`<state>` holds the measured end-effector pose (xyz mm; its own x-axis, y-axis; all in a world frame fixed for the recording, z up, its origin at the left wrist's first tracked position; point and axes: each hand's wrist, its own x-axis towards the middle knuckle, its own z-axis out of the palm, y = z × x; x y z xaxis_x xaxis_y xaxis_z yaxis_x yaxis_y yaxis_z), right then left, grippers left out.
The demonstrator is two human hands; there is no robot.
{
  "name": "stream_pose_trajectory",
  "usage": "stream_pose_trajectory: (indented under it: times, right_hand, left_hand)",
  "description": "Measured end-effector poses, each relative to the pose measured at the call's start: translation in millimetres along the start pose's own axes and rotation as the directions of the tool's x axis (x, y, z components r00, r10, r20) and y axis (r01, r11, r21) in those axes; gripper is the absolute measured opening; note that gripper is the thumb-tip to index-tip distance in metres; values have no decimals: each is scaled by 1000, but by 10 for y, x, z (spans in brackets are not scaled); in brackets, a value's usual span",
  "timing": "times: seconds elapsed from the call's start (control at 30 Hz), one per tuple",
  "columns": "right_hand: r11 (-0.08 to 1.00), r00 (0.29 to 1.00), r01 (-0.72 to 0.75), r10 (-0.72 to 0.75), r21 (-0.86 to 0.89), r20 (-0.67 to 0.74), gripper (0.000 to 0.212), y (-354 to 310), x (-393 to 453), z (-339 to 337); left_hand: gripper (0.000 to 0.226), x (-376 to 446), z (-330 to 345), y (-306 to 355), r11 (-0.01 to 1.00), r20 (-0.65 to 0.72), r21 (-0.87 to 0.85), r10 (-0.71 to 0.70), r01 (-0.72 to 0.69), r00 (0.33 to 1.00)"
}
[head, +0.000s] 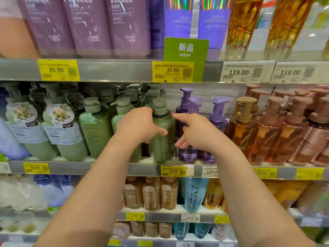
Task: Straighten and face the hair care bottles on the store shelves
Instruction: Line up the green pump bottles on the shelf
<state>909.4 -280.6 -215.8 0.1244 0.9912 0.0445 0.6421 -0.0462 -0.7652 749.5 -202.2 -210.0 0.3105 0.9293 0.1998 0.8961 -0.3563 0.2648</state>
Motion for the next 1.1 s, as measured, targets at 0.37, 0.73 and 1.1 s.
stream_pose_trajectory:
  times: [0.37,0.73,1.1]
  right_hand:
    - [996,997,77,-78,-35,-17,72,184,61,-1]
    - [992,991,114,-110,48,-78,59,5,265,335]
    - [916,911,-95,-78,-391,-404,92,-275,376,659]
  left_hand:
    - [70,53,5,33,1000,31,8,15,-15,999]
    - [41,-295,37,-76,979,-293,201,32,29,956]
    - [33,-492,-41,-549,914,-211,-401,-22,-66,977]
